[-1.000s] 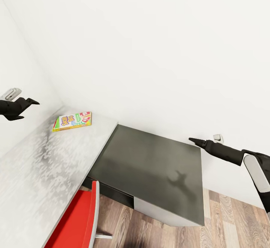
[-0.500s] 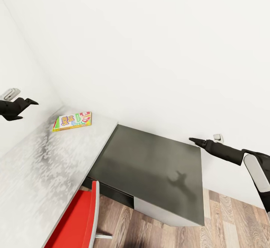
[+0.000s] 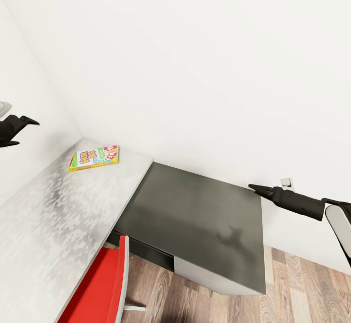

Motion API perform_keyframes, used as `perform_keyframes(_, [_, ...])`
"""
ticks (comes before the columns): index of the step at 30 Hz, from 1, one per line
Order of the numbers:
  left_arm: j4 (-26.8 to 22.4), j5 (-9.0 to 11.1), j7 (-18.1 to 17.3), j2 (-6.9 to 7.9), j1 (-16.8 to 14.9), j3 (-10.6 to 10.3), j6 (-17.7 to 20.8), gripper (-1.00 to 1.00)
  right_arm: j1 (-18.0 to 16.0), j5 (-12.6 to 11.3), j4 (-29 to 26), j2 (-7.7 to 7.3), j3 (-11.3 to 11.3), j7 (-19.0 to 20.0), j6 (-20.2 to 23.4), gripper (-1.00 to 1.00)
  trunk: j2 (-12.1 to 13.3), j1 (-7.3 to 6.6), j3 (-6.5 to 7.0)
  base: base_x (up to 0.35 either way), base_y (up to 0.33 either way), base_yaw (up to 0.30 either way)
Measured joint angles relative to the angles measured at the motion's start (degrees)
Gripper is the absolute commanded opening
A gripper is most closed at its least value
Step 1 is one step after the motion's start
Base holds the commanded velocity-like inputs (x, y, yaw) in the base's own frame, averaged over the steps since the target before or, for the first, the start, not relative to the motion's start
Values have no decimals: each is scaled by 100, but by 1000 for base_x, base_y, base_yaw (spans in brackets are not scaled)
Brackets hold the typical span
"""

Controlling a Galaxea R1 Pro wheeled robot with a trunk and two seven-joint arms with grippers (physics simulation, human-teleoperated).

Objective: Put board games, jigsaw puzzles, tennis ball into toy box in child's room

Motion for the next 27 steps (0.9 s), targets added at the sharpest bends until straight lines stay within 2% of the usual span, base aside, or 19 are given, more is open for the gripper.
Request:
perform_keyframes(7, [9, 9, 3, 13, -227, 0, 0, 100, 25, -23, -54, -16, -1, 196, 229, 100, 0, 0, 0, 0, 0, 0])
perform_keyframes(27, [15, 19, 1, 13, -260, -4, 0, 100, 43, -35, -108, -19, 3, 224, 282, 100, 0, 0, 0, 0, 0, 0])
